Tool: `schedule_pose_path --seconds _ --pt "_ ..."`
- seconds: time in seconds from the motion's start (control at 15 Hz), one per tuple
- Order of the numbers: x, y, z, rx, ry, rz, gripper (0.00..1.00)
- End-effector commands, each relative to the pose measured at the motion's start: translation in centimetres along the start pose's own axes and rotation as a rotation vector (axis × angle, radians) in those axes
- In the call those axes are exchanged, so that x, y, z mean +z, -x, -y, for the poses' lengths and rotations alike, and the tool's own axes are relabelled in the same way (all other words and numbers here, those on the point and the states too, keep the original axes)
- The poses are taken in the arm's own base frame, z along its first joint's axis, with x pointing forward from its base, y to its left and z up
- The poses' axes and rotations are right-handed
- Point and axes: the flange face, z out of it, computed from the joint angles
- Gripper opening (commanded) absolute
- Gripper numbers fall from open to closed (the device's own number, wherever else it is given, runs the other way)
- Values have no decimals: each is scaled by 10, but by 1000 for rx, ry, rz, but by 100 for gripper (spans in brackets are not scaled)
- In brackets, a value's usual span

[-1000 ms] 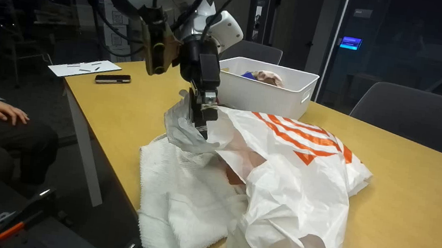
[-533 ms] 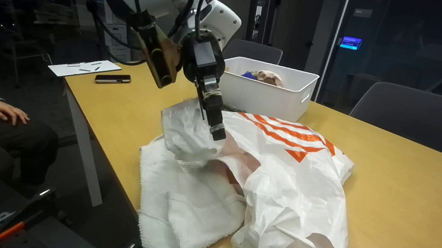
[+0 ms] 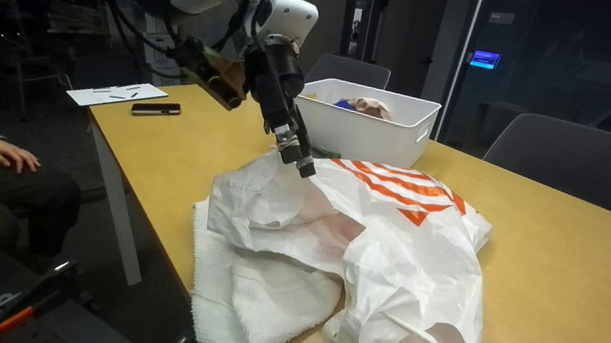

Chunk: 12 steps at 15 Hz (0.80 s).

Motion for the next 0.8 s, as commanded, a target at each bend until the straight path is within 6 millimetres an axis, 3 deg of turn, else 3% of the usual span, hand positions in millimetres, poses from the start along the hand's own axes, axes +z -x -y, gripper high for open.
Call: schedule_pose_path --seconds 0.0,0.2,0.4,0.6,0.73 --pt "-36 12 -28 53 -176 -52 100" --pt "-76 26 -41 27 -297 -116 100" --pt "-111 44 -51 -37 -452 -69 100" --pt "-129 57 -52 -112 -583 -13 100" --pt "-133 65 -42 -171 -668 17 100"
